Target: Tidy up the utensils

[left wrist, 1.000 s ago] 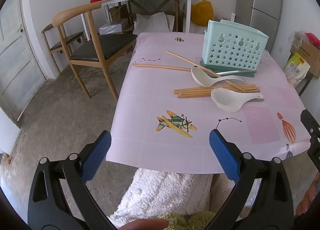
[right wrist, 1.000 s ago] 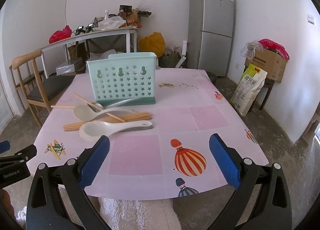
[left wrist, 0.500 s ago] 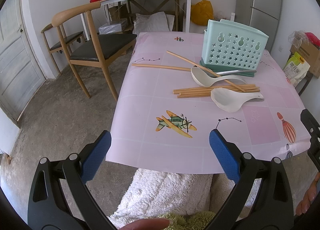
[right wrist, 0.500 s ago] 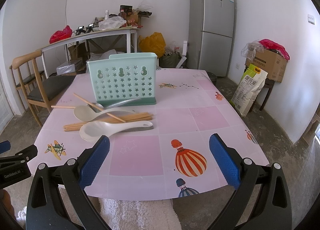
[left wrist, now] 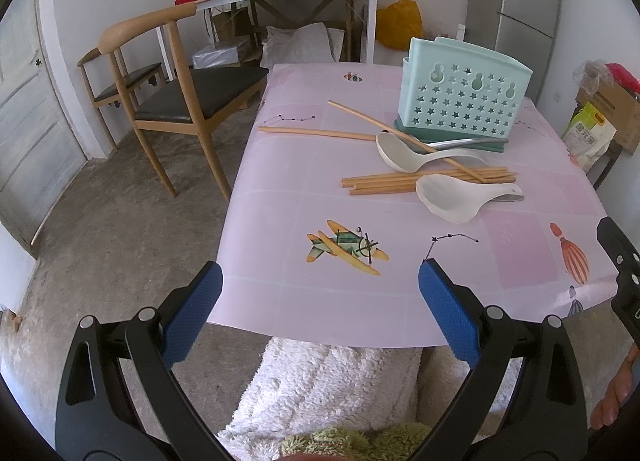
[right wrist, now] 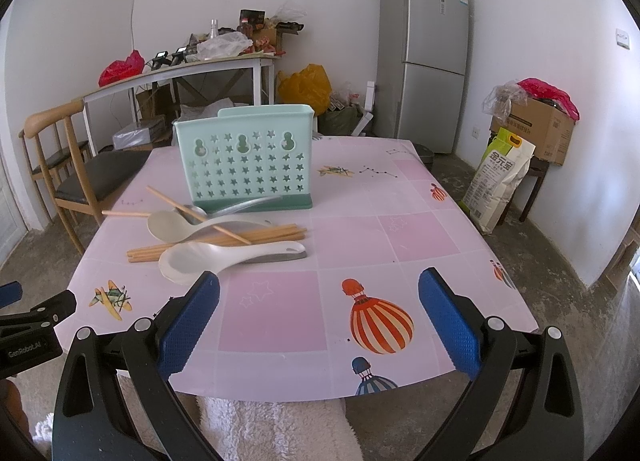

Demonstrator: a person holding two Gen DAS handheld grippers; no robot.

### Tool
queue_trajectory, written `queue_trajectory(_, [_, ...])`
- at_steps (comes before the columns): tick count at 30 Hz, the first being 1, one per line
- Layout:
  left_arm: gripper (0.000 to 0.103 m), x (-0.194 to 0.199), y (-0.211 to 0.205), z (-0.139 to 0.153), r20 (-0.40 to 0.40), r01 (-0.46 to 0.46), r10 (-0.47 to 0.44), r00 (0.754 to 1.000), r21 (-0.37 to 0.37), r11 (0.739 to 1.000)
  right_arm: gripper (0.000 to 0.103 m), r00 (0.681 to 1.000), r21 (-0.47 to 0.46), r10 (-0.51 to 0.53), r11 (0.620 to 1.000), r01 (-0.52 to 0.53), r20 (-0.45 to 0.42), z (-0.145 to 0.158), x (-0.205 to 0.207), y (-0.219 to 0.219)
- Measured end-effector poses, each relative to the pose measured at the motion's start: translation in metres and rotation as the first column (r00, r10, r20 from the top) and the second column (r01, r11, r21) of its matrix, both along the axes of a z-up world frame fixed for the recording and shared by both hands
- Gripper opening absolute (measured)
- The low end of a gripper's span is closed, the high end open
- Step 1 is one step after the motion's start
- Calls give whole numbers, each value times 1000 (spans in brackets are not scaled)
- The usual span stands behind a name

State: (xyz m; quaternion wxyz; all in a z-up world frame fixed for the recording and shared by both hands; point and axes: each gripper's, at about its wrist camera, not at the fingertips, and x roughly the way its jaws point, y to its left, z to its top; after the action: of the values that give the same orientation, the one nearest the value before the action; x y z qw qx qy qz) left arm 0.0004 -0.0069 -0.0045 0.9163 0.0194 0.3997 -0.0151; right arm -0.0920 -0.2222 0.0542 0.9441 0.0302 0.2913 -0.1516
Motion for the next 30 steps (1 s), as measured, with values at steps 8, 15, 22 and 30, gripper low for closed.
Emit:
queue_trajectory(8, [95, -1, 3, 3, 1, 11, -11, 1000, -12, 1000, 97, 1000, 0, 0, 1000, 0, -1, 0, 0, 0])
queue_trajectory(15, [95, -2, 4, 3, -1, 8, -8, 1000, -11, 1000, 97, 1000, -6, -4, 1000, 4, -8, 1, -1, 0])
queue_trajectory(22, [95, -1, 5, 5, -3, 4, -4, 1000, -8, 1000, 97, 1000, -6, -4, 1000, 4, -15, 0, 2, -2])
queue_trajectory(30, [95, 9, 8, 4, -9, -9, 9, 1000, 10, 1000, 97, 999, 5, -3, 1000, 4, -34, -7, 9, -7])
